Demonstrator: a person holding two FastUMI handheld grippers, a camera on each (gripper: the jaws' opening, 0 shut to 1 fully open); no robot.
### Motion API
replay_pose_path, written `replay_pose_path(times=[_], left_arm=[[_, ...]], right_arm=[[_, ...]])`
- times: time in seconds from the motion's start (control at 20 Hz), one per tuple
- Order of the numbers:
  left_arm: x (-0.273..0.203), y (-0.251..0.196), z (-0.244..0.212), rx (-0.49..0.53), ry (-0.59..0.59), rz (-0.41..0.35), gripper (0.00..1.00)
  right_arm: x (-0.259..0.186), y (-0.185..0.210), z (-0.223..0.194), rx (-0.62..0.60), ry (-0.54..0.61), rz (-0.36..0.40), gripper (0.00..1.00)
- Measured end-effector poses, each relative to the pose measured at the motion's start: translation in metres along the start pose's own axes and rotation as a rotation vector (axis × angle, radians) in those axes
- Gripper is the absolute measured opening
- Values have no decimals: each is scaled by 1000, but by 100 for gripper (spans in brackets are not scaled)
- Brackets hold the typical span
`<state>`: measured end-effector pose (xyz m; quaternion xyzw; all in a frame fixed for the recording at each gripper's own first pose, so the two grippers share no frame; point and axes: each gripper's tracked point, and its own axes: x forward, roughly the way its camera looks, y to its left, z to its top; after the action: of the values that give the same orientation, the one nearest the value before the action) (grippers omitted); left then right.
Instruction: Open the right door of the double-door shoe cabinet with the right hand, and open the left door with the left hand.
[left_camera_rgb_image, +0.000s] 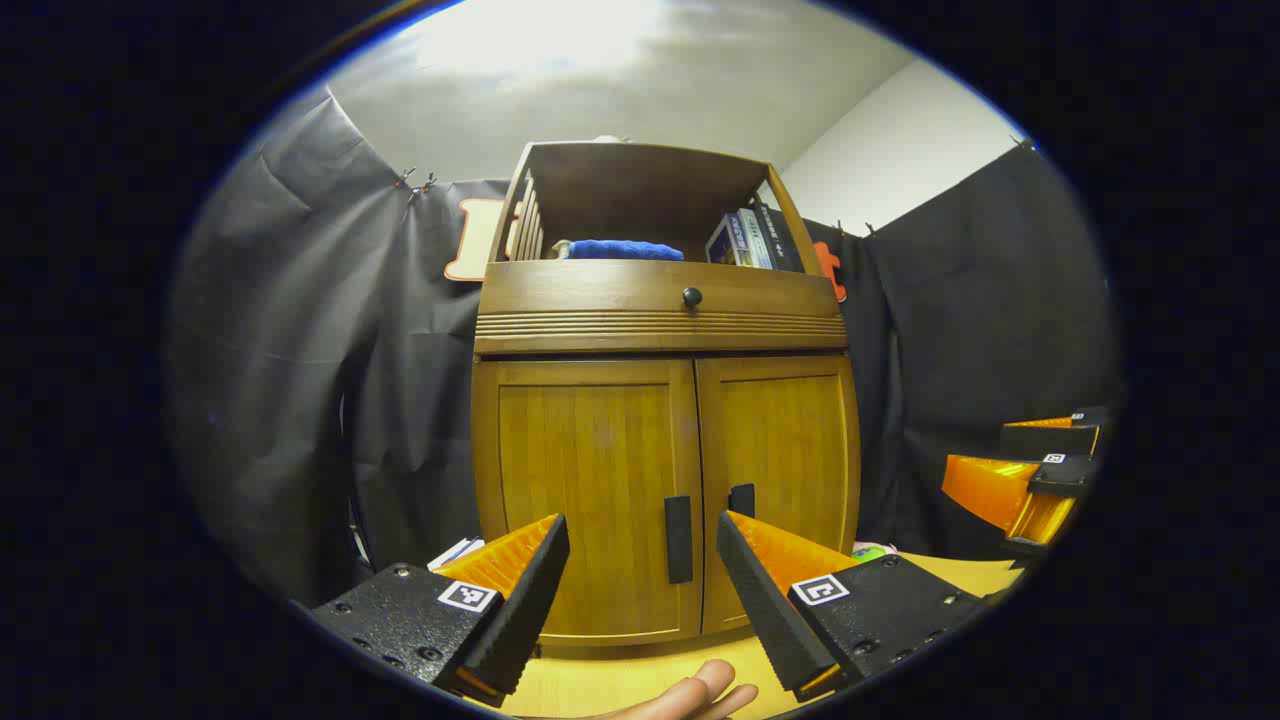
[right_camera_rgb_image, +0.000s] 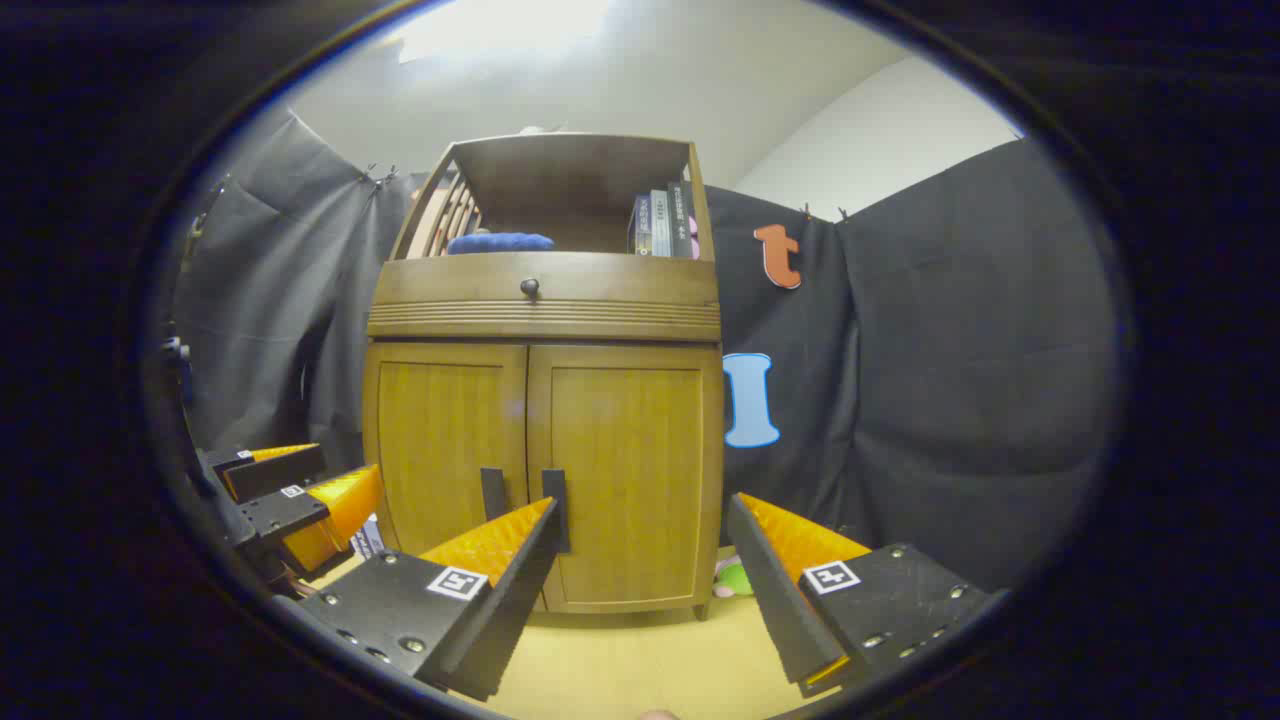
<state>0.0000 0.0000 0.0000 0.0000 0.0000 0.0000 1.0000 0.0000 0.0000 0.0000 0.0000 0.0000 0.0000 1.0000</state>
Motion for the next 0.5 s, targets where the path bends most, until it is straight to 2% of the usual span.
replay_pose_path(times=[0.25,0.4,0.5], left_arm=[[10,13,-9,-46,60,9,94],[14,20,-9,-43,70,17,92],[13,23,-7,-50,63,20,94]], right_arm=[[5,0,-6,3,14,1,100],[10,1,-12,6,29,2,99],[14,3,-17,6,39,5,99]])
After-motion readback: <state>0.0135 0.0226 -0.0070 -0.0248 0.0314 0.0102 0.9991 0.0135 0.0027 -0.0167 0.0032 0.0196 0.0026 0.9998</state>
